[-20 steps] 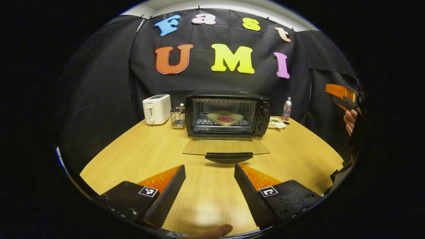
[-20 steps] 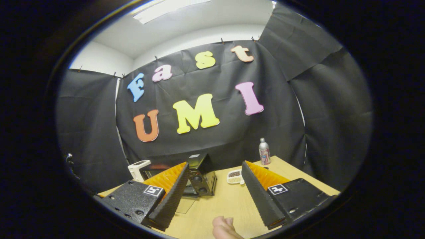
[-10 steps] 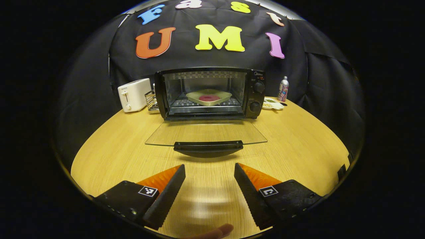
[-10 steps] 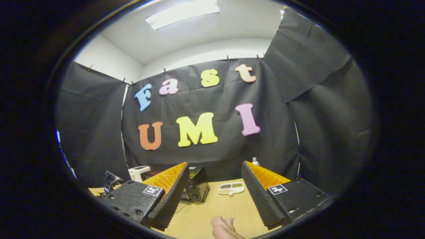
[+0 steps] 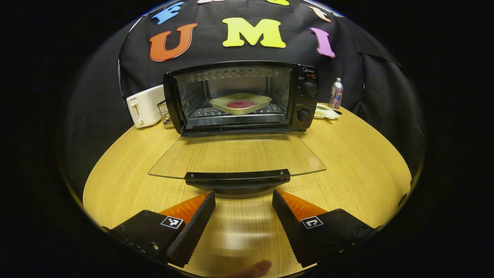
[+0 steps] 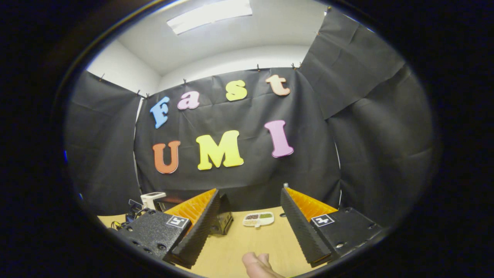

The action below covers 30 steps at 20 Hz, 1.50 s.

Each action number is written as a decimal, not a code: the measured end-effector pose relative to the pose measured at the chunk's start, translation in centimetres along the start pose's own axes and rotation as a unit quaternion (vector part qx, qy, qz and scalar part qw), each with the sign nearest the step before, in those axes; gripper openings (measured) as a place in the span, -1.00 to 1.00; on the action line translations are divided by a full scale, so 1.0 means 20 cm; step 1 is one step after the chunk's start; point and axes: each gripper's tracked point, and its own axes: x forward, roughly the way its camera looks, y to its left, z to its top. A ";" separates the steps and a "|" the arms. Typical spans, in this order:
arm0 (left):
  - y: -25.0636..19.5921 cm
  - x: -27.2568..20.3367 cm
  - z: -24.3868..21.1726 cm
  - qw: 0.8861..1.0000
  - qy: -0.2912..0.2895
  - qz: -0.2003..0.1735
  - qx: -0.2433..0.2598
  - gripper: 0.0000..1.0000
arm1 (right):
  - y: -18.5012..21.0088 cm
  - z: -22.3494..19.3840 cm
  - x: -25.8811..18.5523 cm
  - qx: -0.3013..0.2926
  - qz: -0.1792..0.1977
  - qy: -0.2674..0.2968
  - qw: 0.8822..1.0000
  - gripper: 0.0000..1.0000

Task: Open the electric oven with the left hand, put the food in, and close the electric oven.

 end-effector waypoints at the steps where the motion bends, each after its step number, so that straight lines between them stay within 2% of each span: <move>1: 0.00 0.01 0.00 1.000 0.003 0.000 0.001 0.90 | 0.00 0.00 0.01 0.002 0.003 0.001 1.000 0.90; 8: -0.01 0.01 0.00 1.000 0.026 -0.005 -0.007 0.91 | -0.02 -0.04 0.02 0.006 0.004 0.012 1.000 0.90; 9: 0.00 0.00 0.01 1.000 0.023 -0.006 -0.009 0.90 | -0.02 -0.04 0.02 0.007 0.003 0.013 1.000 0.90; 10: 0.03 0.00 0.07 1.000 0.004 0.005 -0.005 0.91 | -0.02 -0.03 0.01 0.007 0.003 0.012 1.000 1.00; 11: 0.02 -0.01 0.08 1.000 0.007 0.002 -0.004 0.92 | -0.02 -0.02 0.01 0.006 0.003 0.010 1.000 0.90; 12: 0.01 -0.02 0.11 1.000 -0.001 -0.001 -0.005 0.94 | -0.01 -0.02 0.00 0.004 0.002 0.010 1.000 0.89; 26: 0.07 -0.10 0.36 0.999 -0.053 -0.011 0.001 0.94 | 0.07 0.04 -0.08 0.006 0.017 0.009 1.000 0.89; 30: 0.07 -0.12 0.45 0.997 -0.069 -0.014 0.002 0.94 | 0.05 0.05 -0.09 0.007 0.011 0.011 1.000 0.90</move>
